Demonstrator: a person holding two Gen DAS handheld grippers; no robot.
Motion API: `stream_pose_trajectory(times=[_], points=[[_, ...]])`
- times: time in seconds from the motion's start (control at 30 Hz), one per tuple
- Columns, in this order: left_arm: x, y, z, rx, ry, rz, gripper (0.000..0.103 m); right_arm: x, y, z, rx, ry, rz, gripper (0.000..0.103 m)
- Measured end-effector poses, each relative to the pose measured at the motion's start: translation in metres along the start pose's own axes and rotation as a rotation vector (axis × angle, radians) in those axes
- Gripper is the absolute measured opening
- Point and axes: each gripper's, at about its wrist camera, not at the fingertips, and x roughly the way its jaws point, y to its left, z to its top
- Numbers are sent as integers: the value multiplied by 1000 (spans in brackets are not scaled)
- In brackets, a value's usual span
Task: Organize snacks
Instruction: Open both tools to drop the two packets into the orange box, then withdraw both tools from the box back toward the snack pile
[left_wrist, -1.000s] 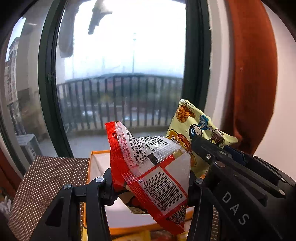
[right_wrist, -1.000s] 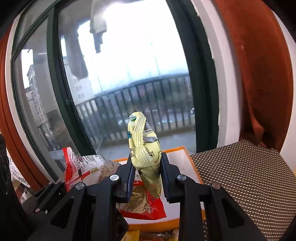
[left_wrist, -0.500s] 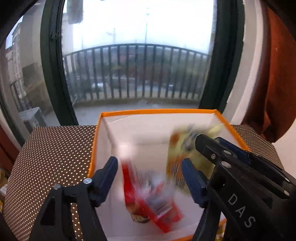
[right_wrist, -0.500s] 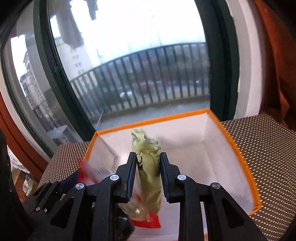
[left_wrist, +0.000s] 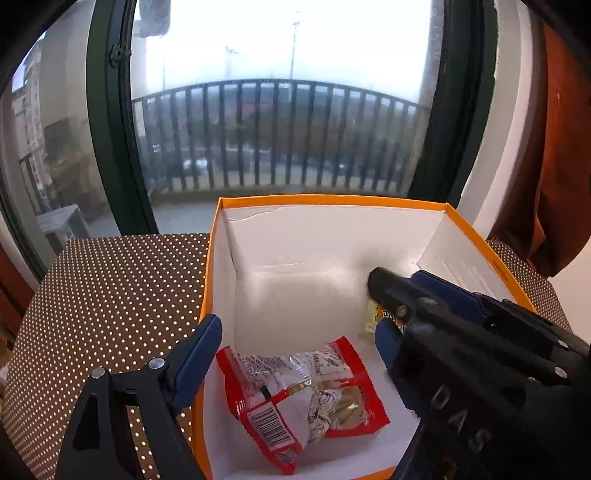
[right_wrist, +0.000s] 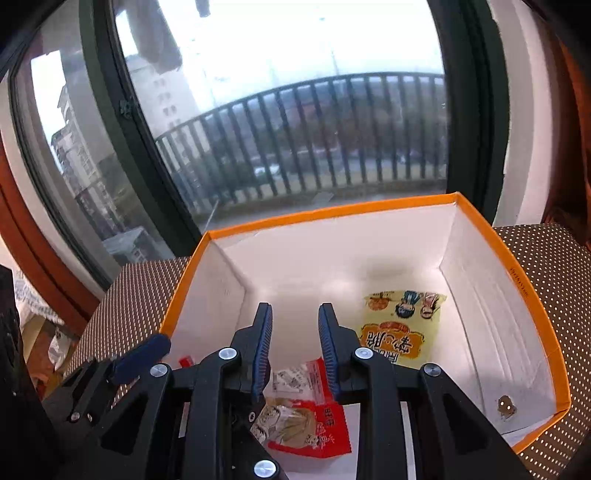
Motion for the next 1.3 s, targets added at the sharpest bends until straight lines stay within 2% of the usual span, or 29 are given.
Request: stream_pose_trajectory(times=[0.03,0.1,0.3,0.53,0.73,1.3], points=[[-2,-1,0,3,1,-5,88,-2,0,-1,-6,-1,-5,57],[-5,-2,-1,5,2,-22,90,-7,-2,-1,-7,-23,-20,73],[-21,-9,-3,15,-16,-23,94,-19,-1,-4,-43,-24,-51,82],[-47,-18,-7,22,-62,-18,98,-52,3,-9,-59,-88,-86,94],[-75,-27,-12,36,-108,-11,101,-83,3,-15,-57,-134,-94,99],[-153,-59,-49,52,-184,-18,102,-170,9,-46,-70,-222,-108,100]])
